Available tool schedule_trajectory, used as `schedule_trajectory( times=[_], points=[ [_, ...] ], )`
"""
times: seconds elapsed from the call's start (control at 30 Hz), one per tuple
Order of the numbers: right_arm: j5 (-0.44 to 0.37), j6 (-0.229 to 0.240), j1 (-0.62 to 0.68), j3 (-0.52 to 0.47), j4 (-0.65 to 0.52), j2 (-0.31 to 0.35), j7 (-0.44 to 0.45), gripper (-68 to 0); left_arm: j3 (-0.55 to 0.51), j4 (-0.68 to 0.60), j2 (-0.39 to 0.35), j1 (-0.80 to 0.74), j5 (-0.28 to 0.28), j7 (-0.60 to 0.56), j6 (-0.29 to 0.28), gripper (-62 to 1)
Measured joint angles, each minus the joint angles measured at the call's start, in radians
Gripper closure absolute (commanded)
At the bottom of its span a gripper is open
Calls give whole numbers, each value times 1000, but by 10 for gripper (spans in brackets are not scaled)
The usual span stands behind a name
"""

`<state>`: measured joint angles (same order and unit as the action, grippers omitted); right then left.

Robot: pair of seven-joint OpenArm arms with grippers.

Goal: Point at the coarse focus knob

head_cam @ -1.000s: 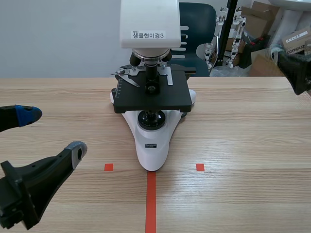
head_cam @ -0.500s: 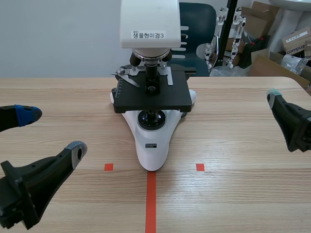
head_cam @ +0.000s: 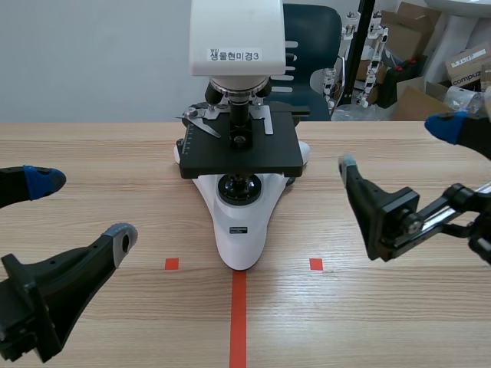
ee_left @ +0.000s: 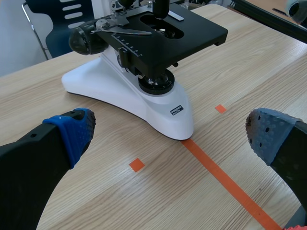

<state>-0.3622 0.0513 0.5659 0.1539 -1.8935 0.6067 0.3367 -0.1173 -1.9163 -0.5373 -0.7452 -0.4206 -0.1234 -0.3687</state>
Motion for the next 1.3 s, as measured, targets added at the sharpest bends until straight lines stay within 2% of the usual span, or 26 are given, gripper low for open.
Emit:
schedule_trajectory(
  times=[0.1, 0.2, 0.5, 0.8, 1.3],
  points=[
    [0, -14, 0, 32, 2, 42, 14, -679, 0, 0, 0, 0, 0, 0, 0, -623],
    [-1, -23, 0, 31, 3, 55, 14, -679, 0, 0, 0, 0, 0, 0, 0, -623],
    [-1, -33, 1, 29, 3, 53, 10, -679, 0, 0, 0, 0, 0, 0, 0, -623],
    [-1, -33, 1, 29, 4, 53, -48, -679, 0, 0, 0, 0, 0, 0, 0, -623],
    [-1, -33, 1, 29, 5, 53, -50, -679, 0, 0, 0, 0, 0, 0, 0, -623]
  ],
)
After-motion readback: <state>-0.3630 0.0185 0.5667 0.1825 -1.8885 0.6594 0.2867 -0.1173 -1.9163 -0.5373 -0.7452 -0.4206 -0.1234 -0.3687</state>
